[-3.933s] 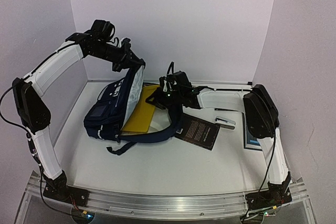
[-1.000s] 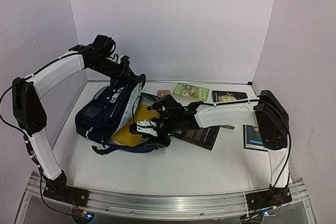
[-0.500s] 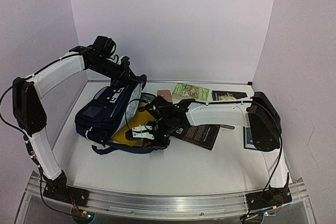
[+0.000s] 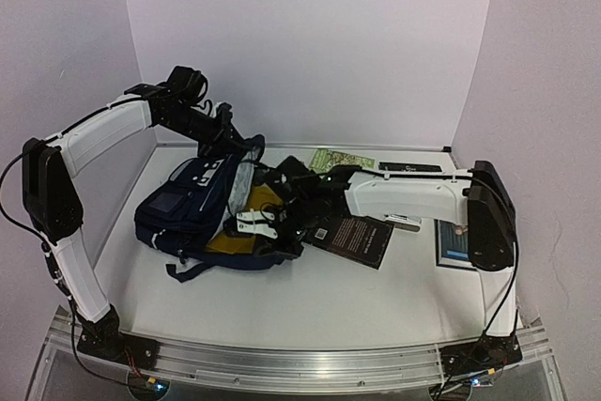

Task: Pack the student bag
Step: Place the files in the student bag.

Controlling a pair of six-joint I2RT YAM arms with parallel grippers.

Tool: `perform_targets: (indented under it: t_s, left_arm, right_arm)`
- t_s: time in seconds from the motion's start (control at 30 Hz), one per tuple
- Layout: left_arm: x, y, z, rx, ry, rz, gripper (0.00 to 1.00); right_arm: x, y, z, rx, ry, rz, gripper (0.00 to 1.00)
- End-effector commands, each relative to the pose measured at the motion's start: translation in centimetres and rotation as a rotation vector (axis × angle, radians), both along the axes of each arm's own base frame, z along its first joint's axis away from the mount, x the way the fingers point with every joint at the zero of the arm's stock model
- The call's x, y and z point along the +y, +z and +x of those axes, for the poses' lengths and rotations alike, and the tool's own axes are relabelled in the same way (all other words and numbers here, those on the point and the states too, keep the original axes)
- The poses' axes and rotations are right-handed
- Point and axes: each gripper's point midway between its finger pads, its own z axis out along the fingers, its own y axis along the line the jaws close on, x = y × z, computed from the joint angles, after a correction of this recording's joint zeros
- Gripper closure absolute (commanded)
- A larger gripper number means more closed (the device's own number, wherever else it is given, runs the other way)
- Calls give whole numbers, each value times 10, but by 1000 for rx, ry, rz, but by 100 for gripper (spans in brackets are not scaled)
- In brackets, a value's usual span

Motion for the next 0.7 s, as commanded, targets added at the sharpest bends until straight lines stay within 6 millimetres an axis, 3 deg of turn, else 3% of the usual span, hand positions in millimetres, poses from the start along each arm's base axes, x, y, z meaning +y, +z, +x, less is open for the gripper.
perform_targets:
  t_s: [0.0,0.13,0.23,0.43,0.57,0.67]
  left_arm:
    - [8,12,-1,-71,22,-7,100]
    - [12,-17,-15,-6,7,18,100]
    - [20,-38,-35,41,-1,43,100]
    - [47,-87,-86,157,25,99,100]
    - [44,-124,-97,205,26,101,100]
    - [39,-153,-85,234,24,139,100]
  right_arm:
    - [-3,-25,-5,39,-27,-63,100]
    - [20,38,4,40,-68,90,100]
    - [22,63,12,21,-112,170,100]
    - [12,65,25,-7,-220,232,100]
    - [17,67,28,22,-254,254,100]
    - [22,75,21,59,-224,280,100]
